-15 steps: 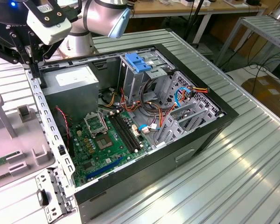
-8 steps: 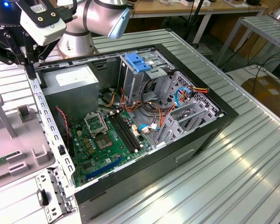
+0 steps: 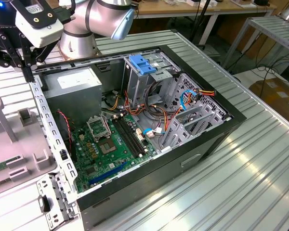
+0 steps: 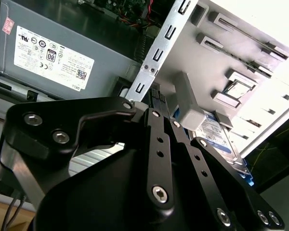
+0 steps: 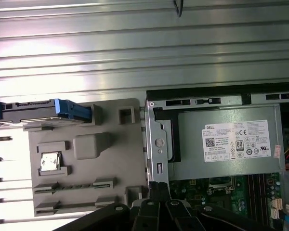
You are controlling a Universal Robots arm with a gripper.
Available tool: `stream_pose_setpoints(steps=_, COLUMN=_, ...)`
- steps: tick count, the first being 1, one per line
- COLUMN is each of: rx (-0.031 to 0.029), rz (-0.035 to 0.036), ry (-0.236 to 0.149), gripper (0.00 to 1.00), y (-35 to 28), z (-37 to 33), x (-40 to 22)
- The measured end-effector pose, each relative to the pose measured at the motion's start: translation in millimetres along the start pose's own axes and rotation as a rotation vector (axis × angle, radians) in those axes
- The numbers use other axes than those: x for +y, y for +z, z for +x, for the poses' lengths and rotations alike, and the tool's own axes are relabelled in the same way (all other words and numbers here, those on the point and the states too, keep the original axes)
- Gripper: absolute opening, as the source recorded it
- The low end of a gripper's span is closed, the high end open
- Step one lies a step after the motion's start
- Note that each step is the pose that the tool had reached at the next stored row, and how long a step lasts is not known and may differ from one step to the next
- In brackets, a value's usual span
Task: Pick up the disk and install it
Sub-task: 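Reach for the disk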
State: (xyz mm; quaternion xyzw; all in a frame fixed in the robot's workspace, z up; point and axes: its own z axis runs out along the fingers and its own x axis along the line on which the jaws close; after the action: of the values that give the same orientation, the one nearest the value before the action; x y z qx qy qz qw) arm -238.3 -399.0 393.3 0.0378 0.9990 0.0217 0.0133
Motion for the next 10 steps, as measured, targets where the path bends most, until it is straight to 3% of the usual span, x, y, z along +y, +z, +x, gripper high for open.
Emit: stream_pose_setpoints(steps=10, rx=0.0000, rz=0.0001, ry=0.000, gripper=0.11, y=-0.2, z=6.5, x=-0.5)
